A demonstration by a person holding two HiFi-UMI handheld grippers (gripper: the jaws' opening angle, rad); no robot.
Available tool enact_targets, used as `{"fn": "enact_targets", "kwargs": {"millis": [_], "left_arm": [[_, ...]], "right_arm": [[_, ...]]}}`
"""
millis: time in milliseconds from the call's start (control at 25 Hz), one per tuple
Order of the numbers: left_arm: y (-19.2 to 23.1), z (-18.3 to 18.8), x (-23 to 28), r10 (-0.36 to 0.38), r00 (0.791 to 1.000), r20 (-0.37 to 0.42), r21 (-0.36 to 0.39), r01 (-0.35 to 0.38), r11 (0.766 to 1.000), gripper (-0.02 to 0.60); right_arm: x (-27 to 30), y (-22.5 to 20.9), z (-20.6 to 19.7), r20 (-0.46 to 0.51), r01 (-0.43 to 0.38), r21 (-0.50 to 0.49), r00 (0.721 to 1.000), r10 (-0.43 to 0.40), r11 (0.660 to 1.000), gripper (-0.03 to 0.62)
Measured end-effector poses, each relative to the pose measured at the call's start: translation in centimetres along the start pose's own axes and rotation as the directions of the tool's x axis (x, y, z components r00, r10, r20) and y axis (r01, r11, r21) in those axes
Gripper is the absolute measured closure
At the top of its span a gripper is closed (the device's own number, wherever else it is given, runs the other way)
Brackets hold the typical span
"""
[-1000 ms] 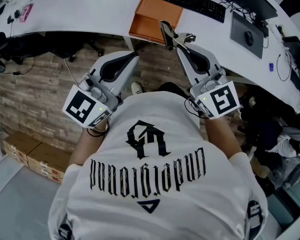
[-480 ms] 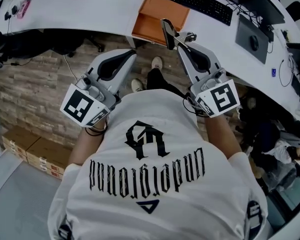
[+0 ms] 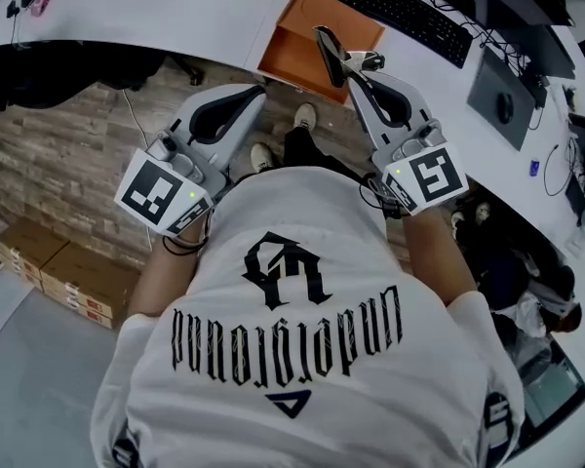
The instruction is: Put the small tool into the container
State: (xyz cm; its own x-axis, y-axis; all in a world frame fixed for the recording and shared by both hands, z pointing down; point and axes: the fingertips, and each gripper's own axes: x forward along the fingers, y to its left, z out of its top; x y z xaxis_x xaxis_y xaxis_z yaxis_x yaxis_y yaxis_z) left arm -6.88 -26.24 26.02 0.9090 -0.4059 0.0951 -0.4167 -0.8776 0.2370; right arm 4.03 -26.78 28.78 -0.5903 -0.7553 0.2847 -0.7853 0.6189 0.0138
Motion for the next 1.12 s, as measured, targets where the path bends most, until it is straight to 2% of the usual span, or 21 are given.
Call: {"fn": "enact_targets", "kwargs": {"millis": [280,400,560,840,1120], "left_arm": [[3.3,-1.8,2.9,0.044,0.998,-0.048,-0.036,-0.046,0.998,0.568],[4.4,-3.3,4.4,0.049,0.995,-0.088,-0.031,-0.052,0.998,0.568],[6.1,-5.6,5.6,0.06,0.991,-0.12,-0.07,-0.069,0.995,0.568],[9.0,-8.8,7.5,0.09,0.983,-0.16,-0.136,-0.112,0.984,0.568],[10.9,-11.7,8.8,0.11,0.973,-0.202,-0.163,-0.144,0.976,0.568]], "right_arm": [[3.3,-2.7,-2.9,-0.084,-0.07,0.01,0.994,0.071,0.997,0.579],[4.7,-3.5,-4.4,-0.13,-0.104,0.028,0.986,0.106,0.994,0.579],[6.4,-4.4,-6.9,-0.188,-0.143,0.047,0.971,0.149,0.989,0.579],[9.0,-5.2,-11.8,-0.313,-0.223,0.09,0.919,0.24,0.971,0.579],[11.0,-4.7,-16.4,-0.396,-0.281,0.133,0.864,0.311,0.95,0.579]]}}
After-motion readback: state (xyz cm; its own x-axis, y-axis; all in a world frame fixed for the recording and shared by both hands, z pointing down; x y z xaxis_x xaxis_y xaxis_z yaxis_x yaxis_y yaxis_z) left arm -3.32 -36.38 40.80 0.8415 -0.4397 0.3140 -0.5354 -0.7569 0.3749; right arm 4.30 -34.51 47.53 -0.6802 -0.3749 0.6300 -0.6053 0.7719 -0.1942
